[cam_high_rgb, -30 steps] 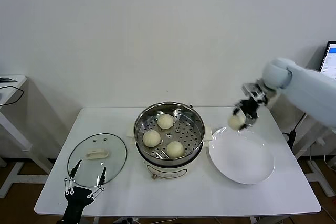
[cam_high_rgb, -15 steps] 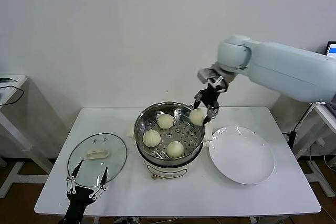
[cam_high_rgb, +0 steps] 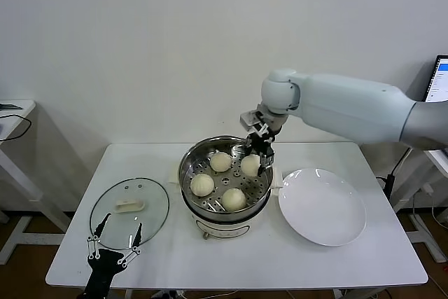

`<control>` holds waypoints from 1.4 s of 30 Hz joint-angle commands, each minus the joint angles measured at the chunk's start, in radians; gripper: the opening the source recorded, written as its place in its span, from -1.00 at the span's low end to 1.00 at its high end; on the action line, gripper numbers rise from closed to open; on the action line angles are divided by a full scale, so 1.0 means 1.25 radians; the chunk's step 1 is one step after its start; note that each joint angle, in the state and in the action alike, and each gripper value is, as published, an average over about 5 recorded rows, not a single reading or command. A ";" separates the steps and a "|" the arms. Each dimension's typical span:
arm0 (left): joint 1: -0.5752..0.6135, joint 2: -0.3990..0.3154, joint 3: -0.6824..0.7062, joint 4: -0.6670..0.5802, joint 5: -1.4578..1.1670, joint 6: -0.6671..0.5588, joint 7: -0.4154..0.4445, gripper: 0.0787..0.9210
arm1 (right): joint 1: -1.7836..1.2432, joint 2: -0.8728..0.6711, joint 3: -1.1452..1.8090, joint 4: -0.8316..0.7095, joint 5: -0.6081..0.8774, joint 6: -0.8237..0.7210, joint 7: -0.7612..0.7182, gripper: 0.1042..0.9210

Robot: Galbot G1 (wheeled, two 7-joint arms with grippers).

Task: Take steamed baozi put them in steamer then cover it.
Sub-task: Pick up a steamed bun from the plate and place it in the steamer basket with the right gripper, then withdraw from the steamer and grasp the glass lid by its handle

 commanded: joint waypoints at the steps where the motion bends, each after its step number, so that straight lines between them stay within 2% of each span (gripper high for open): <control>1: 0.003 0.000 -0.003 0.001 0.000 -0.003 -0.001 0.77 | -0.044 0.041 -0.009 -0.044 -0.037 0.000 0.018 0.39; 17: 0.005 -0.005 -0.010 -0.002 -0.002 -0.006 -0.004 0.77 | -0.065 0.058 -0.015 -0.059 -0.045 0.003 0.026 0.41; 22: 0.005 -0.004 -0.011 0.001 0.005 -0.005 -0.005 0.77 | -0.060 0.040 0.005 -0.041 -0.050 0.008 0.019 0.62; 25: 0.002 -0.004 -0.012 0.004 0.016 -0.004 -0.005 0.77 | -0.055 0.007 0.058 -0.005 -0.073 0.027 0.000 0.73; 31: -0.005 -0.001 -0.013 0.005 0.026 0.000 -0.007 0.77 | -0.037 -0.127 0.230 0.131 -0.042 0.056 -0.024 0.76; 33: -0.007 0.000 -0.012 0.004 0.032 0.001 -0.008 0.77 | -0.037 -0.179 0.264 0.170 0.014 0.062 0.042 0.76; 35: -0.010 -0.001 -0.011 0.001 0.042 0.004 -0.010 0.77 | -0.043 -0.228 0.281 0.202 0.081 0.075 0.183 0.76; 40: -0.016 -0.004 -0.007 -0.013 0.080 0.015 -0.027 0.77 | -0.143 -0.325 0.311 0.256 0.195 0.152 0.731 0.76; 42: -0.021 -0.003 -0.002 -0.020 0.113 0.027 -0.055 0.77 | -0.223 -0.350 0.382 0.257 0.199 0.188 0.872 0.76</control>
